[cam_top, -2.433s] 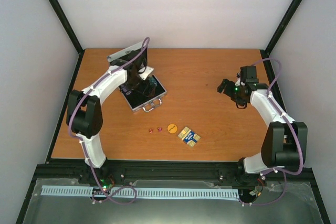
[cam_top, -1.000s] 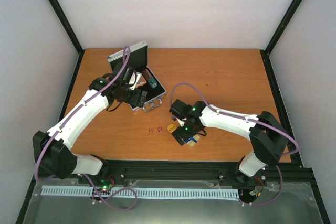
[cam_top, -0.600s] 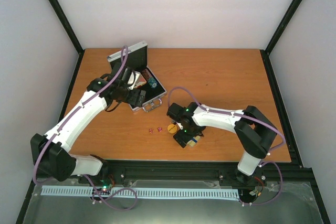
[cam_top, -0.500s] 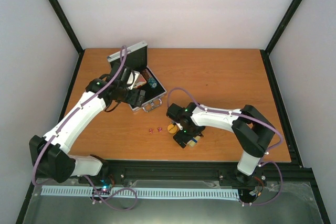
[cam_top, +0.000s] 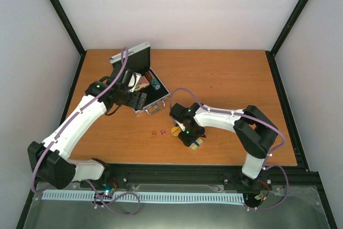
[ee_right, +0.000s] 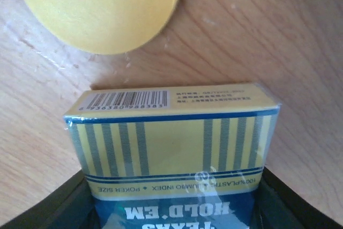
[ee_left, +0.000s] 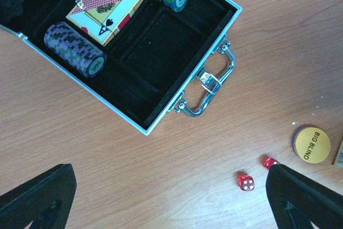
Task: Pack up texas hold em set
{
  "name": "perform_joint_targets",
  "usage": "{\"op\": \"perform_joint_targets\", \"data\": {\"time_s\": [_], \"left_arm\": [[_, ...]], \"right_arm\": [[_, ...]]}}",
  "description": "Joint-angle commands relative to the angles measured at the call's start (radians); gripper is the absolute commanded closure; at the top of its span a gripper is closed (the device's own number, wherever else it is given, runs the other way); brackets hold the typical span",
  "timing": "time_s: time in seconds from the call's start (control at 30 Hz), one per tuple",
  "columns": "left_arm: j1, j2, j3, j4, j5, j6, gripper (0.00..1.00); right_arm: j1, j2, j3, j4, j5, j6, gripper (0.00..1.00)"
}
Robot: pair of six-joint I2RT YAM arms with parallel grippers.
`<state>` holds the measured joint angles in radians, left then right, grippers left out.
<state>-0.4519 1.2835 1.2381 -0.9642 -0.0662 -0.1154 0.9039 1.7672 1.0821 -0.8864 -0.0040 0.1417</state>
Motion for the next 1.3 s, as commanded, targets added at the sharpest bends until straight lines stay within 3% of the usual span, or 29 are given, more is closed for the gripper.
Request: {"op": "perform_joint_targets", "data": {"time_s": [0.0, 0.13, 0.23, 0.4, 0.5, 0.63, 0.87, 1.13, 1.27], "left_arm": [[-0.001, -0.032, 0.026, -0.023, -0.025, 0.025, 0.00], [-0.001, -0.052, 0.032, -0.034, -0.022, 0.024, 0.00], [-0.001, -0.067, 0.048, -0.056, -0.019, 0.021, 0.00], [-0.001, -0.107, 0.126, -0.109, -0.022, 0.006, 0.00], [-0.001, -0.134, 0.204, -0.145, -0.055, -0.015, 0.00], [-0.001, -0.186, 0.290, -0.175, -0.102, -0.058, 0.00], [0.000, -0.316, 0.314, -0.195, -0.197, -0.078, 0.00], [0.000, -0.410, 0.307, -0.227, -0.258, -0.079, 0.00], [-0.001, -0.443, 0.318, -0.240, -0.276, -0.079, 0.00]], "right_arm": [[-0.003, 0.010, 0.028, 0.002, -0.013, 0.018, 0.53], [-0.003, -0.005, 0.080, -0.069, 0.017, 0.080, 0.77], [-0.003, -0.040, 0.169, -0.128, 0.015, 0.152, 0.79], [-0.008, -0.024, 0.442, -0.206, 0.040, 0.296, 0.92], [-0.027, 0.047, 0.619, -0.184, 0.017, 0.414, 0.93], [-0.061, 0.146, 0.737, -0.040, -0.050, 0.597, 0.93], [-0.079, 0.359, 0.976, 0.152, -0.080, 0.874, 0.96], [-0.079, 0.642, 1.358, 0.154, -0.055, 1.007, 0.96], [-0.082, 0.682, 1.347, 0.235, -0.051, 1.041, 0.96]]}}
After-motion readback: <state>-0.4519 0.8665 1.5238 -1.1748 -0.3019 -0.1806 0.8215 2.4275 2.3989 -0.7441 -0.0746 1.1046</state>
